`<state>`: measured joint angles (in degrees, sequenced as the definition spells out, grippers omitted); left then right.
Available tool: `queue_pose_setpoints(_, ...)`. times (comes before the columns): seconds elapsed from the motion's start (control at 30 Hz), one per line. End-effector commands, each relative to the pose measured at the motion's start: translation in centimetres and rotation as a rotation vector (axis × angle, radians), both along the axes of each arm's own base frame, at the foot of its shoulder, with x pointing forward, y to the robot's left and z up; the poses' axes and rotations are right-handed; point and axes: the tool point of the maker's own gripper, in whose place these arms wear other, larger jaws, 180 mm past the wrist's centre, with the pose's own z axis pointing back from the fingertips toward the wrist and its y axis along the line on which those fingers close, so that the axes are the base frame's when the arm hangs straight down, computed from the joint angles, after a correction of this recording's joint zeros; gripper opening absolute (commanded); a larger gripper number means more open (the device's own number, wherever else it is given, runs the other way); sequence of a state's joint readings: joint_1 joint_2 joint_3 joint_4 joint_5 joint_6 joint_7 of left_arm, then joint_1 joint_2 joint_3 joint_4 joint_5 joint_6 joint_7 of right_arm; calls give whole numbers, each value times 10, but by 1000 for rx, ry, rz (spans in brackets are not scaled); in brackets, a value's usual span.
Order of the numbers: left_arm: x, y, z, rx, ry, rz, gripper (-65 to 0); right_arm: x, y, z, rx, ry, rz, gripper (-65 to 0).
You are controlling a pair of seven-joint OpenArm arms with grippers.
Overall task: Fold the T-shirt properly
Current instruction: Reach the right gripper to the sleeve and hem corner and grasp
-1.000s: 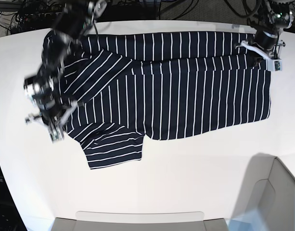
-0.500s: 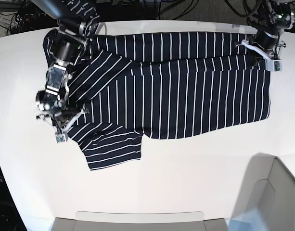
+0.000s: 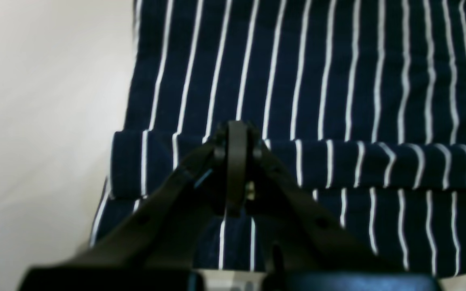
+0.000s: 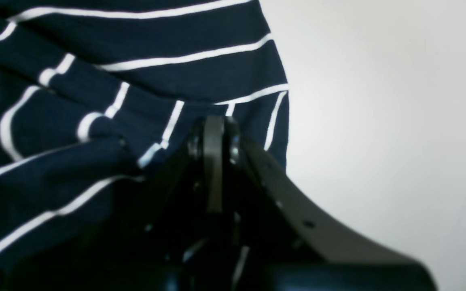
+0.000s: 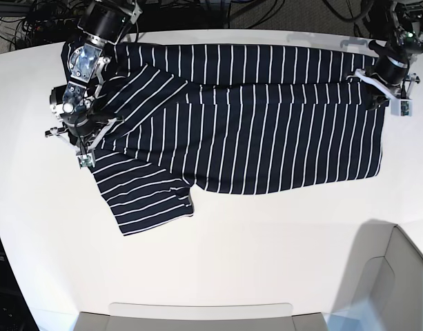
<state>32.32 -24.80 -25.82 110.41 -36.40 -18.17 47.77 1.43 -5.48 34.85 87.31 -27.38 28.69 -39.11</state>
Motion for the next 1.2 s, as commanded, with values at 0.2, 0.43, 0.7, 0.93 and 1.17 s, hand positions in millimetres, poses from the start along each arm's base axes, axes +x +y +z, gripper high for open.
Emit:
queue_pose_setpoints(0.2, 16, -7, 5, -34, 0, 22, -650, 72, -8, 117, -172, -205, 74, -438)
queue_pose_setpoints(0.43, 13, -27, -5, -116, 9, 57, -650, 140, -12, 134, -145, -155, 186, -327)
queue_pose_setpoints(0.7, 21, -35, -3, -148, -22, 70, -650, 190, -8, 86, 189, -106, 209, -327)
queue_pose_setpoints(0.93, 21, -39, -4, -166, -26, 79, -650, 197, -1, 36, 372, -130, 84, -327)
queue_pose_setpoints(1.17, 32, -40, 2, -169, -56, 75, -650, 194, 21, 21, 438, -108, 83, -327)
